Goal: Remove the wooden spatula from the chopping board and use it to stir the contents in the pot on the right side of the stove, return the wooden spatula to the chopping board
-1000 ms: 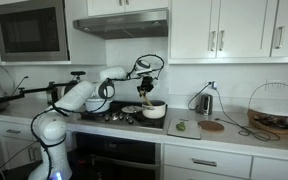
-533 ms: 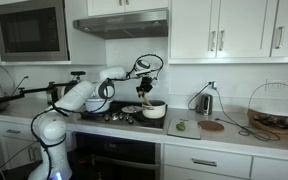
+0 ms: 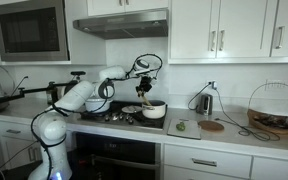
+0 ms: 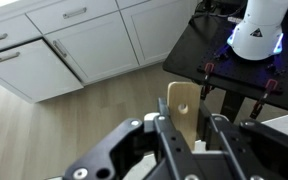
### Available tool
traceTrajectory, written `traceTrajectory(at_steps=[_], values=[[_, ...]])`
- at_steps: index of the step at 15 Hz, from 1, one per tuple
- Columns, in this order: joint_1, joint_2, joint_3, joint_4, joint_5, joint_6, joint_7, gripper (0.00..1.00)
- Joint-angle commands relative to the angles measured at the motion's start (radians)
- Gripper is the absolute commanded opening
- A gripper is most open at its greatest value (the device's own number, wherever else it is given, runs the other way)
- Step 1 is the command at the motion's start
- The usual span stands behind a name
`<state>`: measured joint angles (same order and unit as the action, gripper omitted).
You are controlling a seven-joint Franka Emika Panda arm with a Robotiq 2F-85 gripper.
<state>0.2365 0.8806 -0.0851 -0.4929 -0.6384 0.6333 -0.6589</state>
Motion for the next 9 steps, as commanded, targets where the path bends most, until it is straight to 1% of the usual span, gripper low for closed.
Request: traceTrajectory(at_steps=[1, 9], values=[[0.001, 0.005, -0.001, 0.010, 0.001, -0.004, 0.000, 0.29], [0.002, 0.005, -0.001, 0.015, 0.011, -0.004, 0.015, 0.29]])
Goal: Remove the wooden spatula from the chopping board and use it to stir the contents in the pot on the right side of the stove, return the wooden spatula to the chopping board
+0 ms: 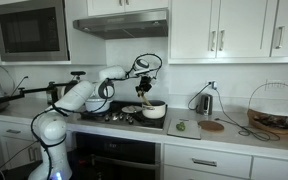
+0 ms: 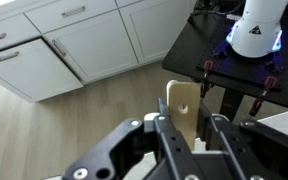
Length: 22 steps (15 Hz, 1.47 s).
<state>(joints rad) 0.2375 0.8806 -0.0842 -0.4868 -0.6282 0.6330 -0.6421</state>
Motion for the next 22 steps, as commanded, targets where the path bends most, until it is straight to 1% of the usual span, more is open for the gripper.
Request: traceTrajectory(at_steps=[1, 7, 8, 11, 16, 19, 22], values=[[0.001, 0.005, -0.002, 0.009, 0.001, -0.004, -0.002, 0.29], [0.001, 0.005, -0.002, 0.010, 0.001, -0.004, -0.002, 0.29], [0.009, 0.010, -0.002, 0.012, 0.005, -0.014, 0.018, 0.07], [0.033, 0.007, -0.012, 0.011, -0.022, -0.017, 0.034, 0.07], [0.078, 0.000, -0.020, -0.004, -0.101, -0.007, 0.042, 0.07], [0.089, 0.005, -0.016, -0.012, -0.129, -0.006, 0.044, 0.07], [0.094, 0.018, -0.008, -0.016, -0.131, -0.008, 0.048, 0.07]])
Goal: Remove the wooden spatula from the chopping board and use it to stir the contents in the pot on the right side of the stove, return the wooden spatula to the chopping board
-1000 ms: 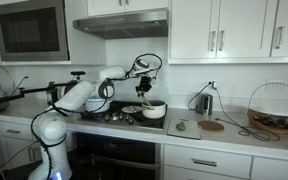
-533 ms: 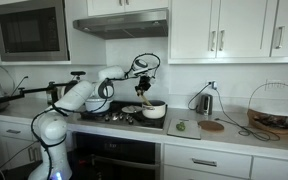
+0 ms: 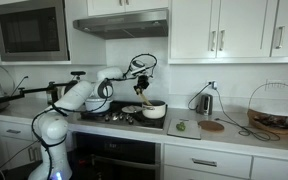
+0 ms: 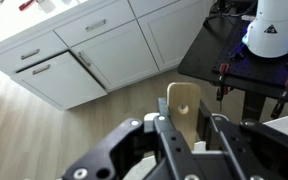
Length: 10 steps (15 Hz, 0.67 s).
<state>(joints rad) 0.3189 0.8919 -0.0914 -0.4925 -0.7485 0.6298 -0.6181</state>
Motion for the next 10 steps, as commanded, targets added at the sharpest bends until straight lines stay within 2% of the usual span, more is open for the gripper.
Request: traceTrajectory(at_steps=[1, 10], values=[[0.015, 0.012, 0.000, -0.009, -0.011, -0.004, 0.030, 0.07], [0.058, 0.048, 0.016, 0.000, -0.010, 0.012, 0.104, 0.07]])
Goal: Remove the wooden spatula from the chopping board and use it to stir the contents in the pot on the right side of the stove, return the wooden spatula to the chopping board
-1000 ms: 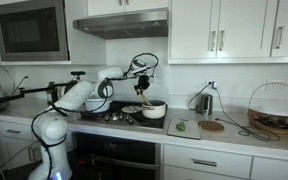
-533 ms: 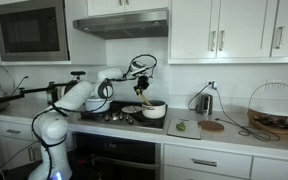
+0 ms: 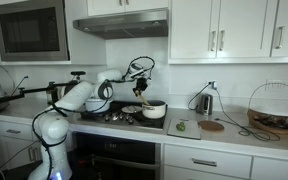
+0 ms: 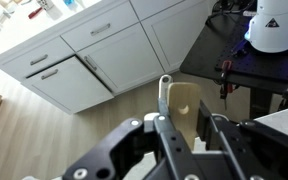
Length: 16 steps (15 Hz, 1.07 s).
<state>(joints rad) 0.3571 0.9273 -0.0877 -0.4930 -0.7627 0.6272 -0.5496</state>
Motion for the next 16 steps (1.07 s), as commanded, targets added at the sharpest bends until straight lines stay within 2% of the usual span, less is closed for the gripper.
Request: traceTrajectory(at_steps=[1, 16], values=[[0.024, 0.014, 0.013, 0.001, 0.005, 0.016, 0.046, 0.07], [-0.013, 0.069, 0.000, 0.052, 0.052, 0.063, 0.211, 0.07]])
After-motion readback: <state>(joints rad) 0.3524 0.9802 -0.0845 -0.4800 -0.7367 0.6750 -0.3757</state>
